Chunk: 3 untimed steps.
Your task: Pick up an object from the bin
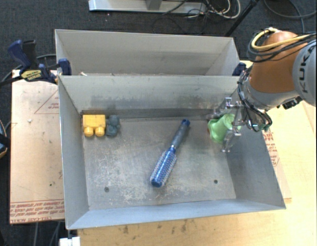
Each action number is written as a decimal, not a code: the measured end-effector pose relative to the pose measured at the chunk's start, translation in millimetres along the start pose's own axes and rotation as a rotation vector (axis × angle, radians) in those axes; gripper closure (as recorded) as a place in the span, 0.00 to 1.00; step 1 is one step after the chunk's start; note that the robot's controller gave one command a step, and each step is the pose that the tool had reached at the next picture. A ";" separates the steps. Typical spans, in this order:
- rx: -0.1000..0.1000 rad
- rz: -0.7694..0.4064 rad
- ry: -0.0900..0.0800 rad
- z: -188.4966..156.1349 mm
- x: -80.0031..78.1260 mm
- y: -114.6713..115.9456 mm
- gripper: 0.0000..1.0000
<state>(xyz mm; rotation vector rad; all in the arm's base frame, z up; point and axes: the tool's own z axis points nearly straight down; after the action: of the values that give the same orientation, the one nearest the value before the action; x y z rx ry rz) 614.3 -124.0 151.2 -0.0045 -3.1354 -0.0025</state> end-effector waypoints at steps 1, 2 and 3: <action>0.002 -0.029 -0.013 -1.1 -41.4 2.9 0.00; -0.003 -0.056 -0.004 -7.2 3.2 82.9 0.00; 0.002 -0.203 -0.017 65.7 -8.7 118.4 0.00</action>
Offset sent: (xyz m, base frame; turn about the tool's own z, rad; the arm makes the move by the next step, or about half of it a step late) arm 0.0393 0.0020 0.0011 -0.0302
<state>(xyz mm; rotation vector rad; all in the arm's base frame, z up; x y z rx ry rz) 623.0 -5.5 85.6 0.3152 -3.1367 -0.0009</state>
